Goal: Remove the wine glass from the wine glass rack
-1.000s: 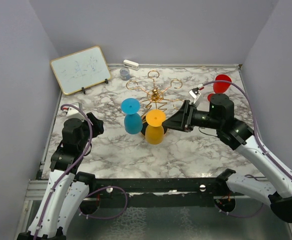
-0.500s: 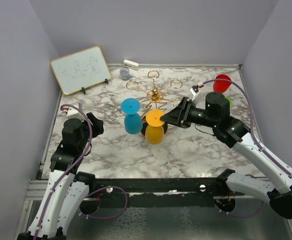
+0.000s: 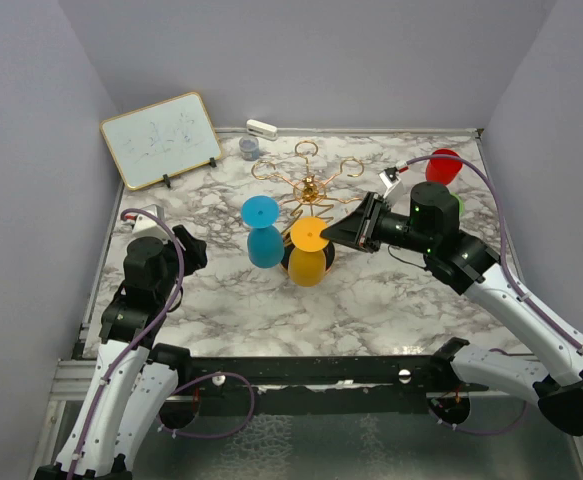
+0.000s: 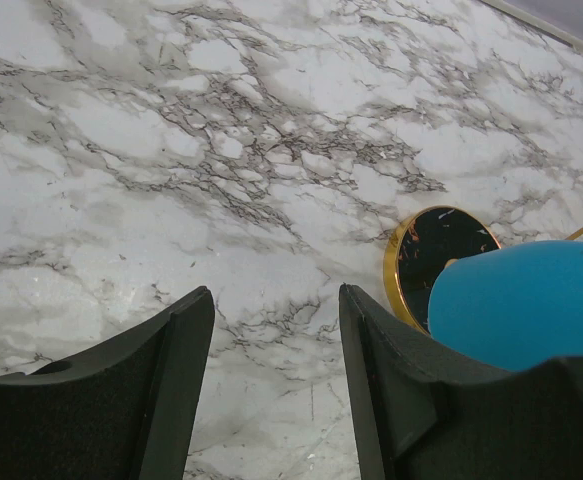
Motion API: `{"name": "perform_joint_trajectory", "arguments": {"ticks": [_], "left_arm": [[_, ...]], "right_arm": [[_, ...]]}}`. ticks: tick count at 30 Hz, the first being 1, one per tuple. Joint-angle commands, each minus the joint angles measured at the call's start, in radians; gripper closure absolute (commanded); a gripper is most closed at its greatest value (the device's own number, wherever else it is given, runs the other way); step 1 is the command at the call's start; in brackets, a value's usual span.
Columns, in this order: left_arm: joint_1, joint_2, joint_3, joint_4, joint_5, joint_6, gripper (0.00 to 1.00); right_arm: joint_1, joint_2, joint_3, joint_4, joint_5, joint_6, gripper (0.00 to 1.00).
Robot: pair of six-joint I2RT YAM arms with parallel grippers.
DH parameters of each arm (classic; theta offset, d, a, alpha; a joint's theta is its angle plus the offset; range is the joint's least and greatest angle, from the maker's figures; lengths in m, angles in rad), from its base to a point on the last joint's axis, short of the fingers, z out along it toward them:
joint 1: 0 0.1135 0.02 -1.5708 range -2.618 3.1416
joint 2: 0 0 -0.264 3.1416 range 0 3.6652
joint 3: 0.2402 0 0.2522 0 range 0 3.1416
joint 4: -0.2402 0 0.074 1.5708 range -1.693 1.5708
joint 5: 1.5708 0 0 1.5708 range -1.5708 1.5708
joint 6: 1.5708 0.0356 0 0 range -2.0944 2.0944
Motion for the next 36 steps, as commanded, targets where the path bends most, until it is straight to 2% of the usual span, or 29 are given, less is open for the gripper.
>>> {"name": "perform_joint_trajectory", "arguments": {"ticks": [1,12,21,36], "left_arm": [[0.003,-0.012,-0.008,0.009,-0.016,-0.002,0.44],[0.003,-0.008,-0.008,0.009,-0.015,-0.002,0.44],[0.003,-0.011,-0.008,0.01,-0.015,-0.003,0.44],[0.004,-0.014,-0.008,0.009,-0.014,-0.003,0.45]], "right_arm": [[0.006,-0.026,0.049,0.008,0.031,-0.011,0.87],[0.006,-0.047,0.066,-0.01,0.046,-0.011,0.99],[0.006,-0.062,0.105,-0.02,0.038,-0.005,0.99],[0.006,0.006,0.087,0.082,0.012,0.035,0.99]]}}
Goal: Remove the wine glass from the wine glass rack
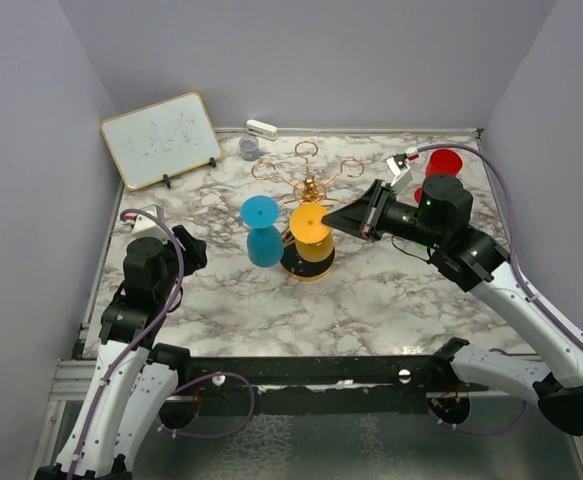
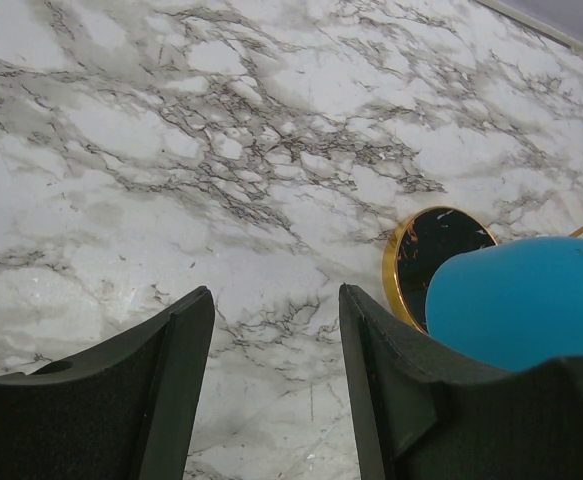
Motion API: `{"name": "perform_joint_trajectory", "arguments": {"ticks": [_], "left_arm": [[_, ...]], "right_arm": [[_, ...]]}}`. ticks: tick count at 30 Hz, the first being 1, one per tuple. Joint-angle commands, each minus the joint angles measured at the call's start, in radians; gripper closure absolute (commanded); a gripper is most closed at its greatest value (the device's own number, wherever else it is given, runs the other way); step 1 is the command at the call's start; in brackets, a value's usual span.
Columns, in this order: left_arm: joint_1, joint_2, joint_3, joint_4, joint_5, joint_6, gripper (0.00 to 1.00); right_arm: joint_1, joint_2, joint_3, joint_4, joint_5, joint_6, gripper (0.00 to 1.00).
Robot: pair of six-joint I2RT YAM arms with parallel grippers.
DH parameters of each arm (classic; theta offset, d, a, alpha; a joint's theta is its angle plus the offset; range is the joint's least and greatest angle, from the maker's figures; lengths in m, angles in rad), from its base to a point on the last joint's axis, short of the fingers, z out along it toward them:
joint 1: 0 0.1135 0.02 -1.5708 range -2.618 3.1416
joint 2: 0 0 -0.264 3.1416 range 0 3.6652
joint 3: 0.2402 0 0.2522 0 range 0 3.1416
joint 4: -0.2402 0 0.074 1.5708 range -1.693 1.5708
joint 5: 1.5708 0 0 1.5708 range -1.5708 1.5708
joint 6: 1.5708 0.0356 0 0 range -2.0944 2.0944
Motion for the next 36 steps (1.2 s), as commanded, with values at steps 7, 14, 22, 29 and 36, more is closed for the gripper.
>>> {"name": "perform_joint_trajectory", "arguments": {"ticks": [7,14,22,29,36], "left_arm": [[0.004,-0.011,-0.008,0.01,-0.011,-0.005,0.44],[0.003,-0.012,-0.008,0.01,-0.009,-0.005,0.44],[0.003,-0.013,-0.009,0.011,-0.007,-0.005,0.44],[0.003,-0.01,-0.009,0.011,-0.003,-0.005,0.44],[0.003,-0.012,-0.009,0.01,-0.003,-0.005,0.44]], "right_arm": [[0.006,0.05,0.012,0.098,0.0,0.023,0.99],[0.006,0.082,0.005,0.137,-0.021,0.028,0.99],[0.008,0.092,0.021,0.108,-0.002,0.047,0.99],[0.008,0.051,-0.02,0.116,0.037,0.118,0.99],[0.007,0.038,-0.016,0.073,0.109,0.173,0.99]]}}
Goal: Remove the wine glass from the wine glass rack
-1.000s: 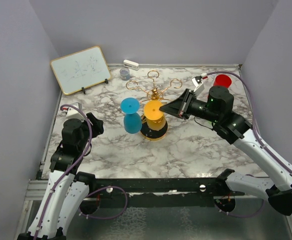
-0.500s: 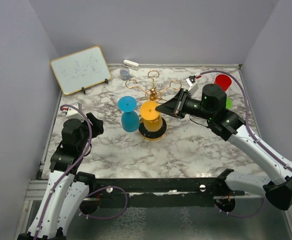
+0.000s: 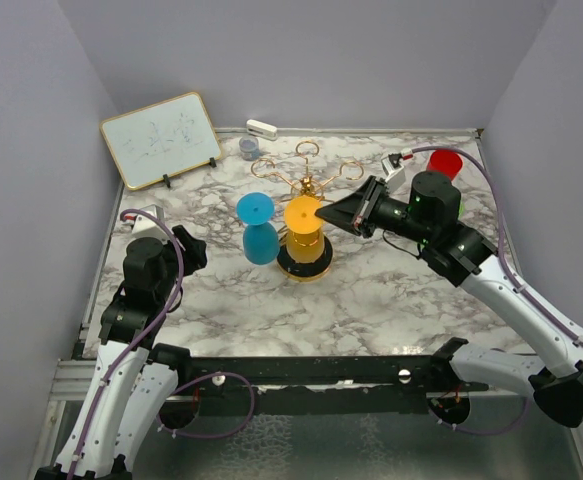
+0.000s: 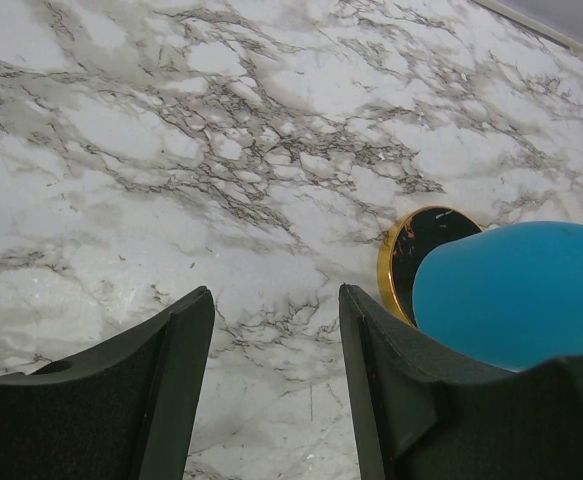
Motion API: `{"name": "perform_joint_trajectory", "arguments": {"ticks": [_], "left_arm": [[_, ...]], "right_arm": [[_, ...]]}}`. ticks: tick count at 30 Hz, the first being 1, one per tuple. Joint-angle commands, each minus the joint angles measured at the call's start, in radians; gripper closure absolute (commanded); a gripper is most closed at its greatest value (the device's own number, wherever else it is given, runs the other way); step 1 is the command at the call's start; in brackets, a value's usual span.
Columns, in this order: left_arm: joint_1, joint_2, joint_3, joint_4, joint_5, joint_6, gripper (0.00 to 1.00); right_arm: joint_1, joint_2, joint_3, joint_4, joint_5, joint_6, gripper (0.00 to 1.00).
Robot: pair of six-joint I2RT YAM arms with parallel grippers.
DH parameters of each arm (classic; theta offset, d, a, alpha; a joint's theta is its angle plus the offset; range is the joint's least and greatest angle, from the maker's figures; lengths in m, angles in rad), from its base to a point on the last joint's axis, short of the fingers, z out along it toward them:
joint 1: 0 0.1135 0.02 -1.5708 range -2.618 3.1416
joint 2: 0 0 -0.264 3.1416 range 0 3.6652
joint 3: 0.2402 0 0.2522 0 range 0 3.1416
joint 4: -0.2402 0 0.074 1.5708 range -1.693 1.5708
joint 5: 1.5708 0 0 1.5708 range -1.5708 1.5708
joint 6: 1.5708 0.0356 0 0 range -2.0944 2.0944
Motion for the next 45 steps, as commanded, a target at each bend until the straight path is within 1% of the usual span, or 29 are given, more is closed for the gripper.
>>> {"name": "perform_joint_trajectory", "arguments": {"ticks": [1,8,17,23,32,37,45], "left_arm": [[0.003,-0.008,-0.008,0.01,-0.003,-0.005,0.44],[0.003,-0.008,-0.008,0.01,-0.003,-0.005,0.45],[0.003,-0.01,-0.008,0.01,0.0,-0.005,0.44],[0.003,-0.012,-0.008,0.01,0.002,-0.005,0.44],[0.003,-0.013,-0.009,0.011,0.003,-0.003,0.44],[0.003,-0.013,-0.009,0.01,0.002,-0.006,0.44],[0.003,-0.01,-0.009,0.011,0.003,-0.005,0.44]], "right_arm": [[0.006,-0.024,-0.001,-0.004,0.073,0.056,0.99],[0.006,0.005,-0.013,0.022,0.042,0.102,0.99],[0.006,0.075,0.018,0.039,-0.025,0.099,0.99],[0.007,0.109,0.042,0.051,-0.086,0.058,0.99],[0.014,0.133,0.099,-0.001,-0.173,-0.055,0.99],[0.015,0.159,0.118,-0.009,-0.237,-0.075,0.99],[0.015,0.107,0.091,-0.039,-0.273,-0.1,0.99]]}}
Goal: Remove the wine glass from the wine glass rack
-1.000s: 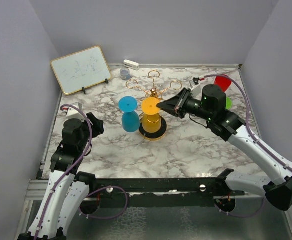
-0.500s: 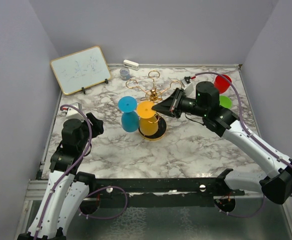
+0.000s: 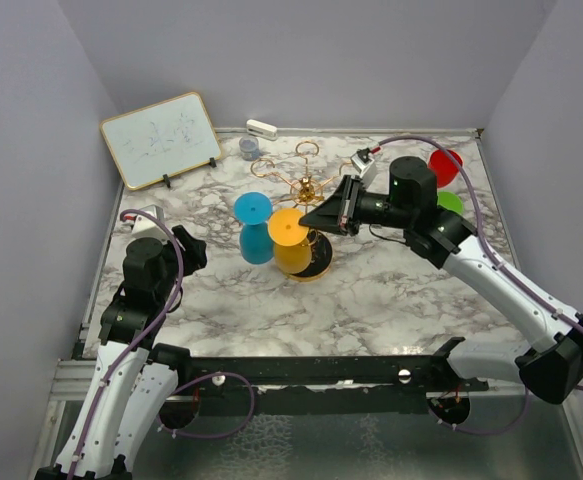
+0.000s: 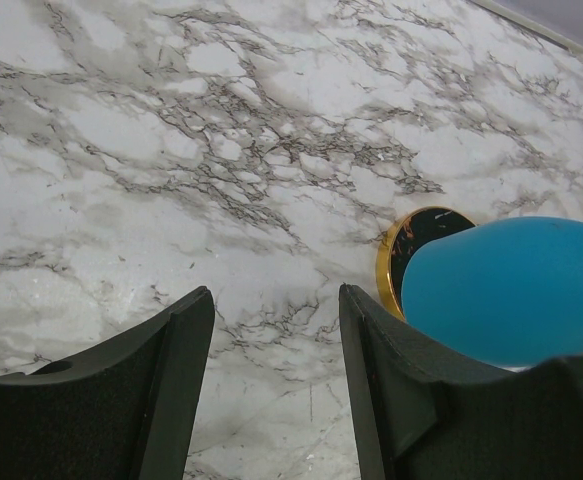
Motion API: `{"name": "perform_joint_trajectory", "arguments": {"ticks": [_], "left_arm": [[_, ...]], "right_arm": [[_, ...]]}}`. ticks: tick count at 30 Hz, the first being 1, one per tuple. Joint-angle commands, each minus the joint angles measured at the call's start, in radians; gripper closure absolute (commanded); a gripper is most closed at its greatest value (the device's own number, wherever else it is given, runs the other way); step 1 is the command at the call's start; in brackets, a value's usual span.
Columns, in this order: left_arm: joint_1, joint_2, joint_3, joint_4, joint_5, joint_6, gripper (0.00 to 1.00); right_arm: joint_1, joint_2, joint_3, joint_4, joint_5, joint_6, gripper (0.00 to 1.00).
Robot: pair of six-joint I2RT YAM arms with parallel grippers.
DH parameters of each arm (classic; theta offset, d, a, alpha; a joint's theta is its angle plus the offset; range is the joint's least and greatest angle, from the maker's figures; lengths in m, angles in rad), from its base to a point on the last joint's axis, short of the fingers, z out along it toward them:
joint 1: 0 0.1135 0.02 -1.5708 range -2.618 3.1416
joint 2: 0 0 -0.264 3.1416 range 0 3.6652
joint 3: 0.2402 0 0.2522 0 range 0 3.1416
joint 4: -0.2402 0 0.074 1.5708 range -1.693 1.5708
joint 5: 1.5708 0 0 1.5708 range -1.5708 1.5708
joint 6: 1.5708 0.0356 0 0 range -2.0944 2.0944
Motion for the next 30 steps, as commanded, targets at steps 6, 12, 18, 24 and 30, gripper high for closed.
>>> {"name": "perform_joint_trajectory", "arguments": {"ticks": [6,12,18,24,30], "left_arm": [[0.004,-0.006,-0.009,0.012,0.002,-0.004,0.44],[0.003,-0.004,-0.009,0.012,0.0,-0.004,0.44],[0.003,-0.005,-0.009,0.01,-0.003,-0.006,0.44],[0.003,-0.004,-0.009,0.011,-0.002,-0.006,0.44],[0.003,-0.004,-0.009,0.011,-0.002,-0.006,0.44]], "right_arm": [[0.008,-0.095,-0.005,-0.101,-0.083,-0.086,0.99],[0.008,-0.14,-0.012,-0.154,-0.109,-0.133,0.99],[0.009,-0.167,0.058,-0.268,-0.067,-0.225,0.99],[0.009,-0.162,0.266,-0.519,0.136,-0.412,0.99],[0.008,-0.144,0.427,-0.667,0.278,-0.471,0.99]]}}
